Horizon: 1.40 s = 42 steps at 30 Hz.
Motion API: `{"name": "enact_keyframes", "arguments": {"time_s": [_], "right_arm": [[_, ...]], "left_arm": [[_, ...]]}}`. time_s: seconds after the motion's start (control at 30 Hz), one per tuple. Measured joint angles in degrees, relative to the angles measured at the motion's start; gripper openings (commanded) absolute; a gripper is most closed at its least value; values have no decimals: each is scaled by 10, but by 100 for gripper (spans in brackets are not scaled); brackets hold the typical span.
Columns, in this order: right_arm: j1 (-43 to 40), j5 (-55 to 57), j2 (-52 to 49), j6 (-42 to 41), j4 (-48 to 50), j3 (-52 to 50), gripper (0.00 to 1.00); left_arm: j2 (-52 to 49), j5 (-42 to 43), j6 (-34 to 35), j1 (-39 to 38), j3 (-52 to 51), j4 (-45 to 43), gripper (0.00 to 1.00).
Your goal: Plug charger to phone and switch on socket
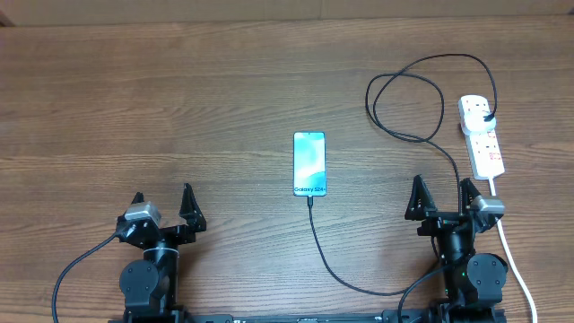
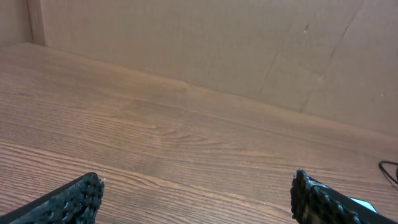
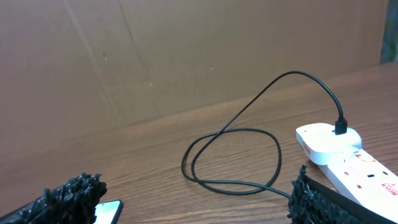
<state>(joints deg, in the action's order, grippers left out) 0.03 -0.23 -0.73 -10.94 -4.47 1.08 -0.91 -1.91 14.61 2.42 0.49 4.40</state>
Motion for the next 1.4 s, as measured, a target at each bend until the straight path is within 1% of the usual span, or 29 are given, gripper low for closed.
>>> {"name": "enact_keyframes", "arguments": {"time_s": [0.3, 0.43, 0.5, 0.6, 0.73, 1.4], "right_arm": [[0, -9, 0, 39, 6, 0, 100], [0, -9, 0, 52, 59, 0, 100], [0, -8, 0, 56, 69, 0, 100], [0, -8, 0, 61, 49, 0, 100], [0, -6, 0, 64, -4, 0, 100], [0, -3, 0, 65, -3, 0, 100]], "left_arm": [[0, 0, 0, 0, 0, 0, 100], [0, 0, 0, 0, 0, 0, 99], [0, 0, 0, 0, 0, 0, 100], [0, 0, 0, 0, 0, 0, 99], [0, 0, 0, 0, 0, 0, 100], [0, 0, 0, 0, 0, 0, 99]]}}
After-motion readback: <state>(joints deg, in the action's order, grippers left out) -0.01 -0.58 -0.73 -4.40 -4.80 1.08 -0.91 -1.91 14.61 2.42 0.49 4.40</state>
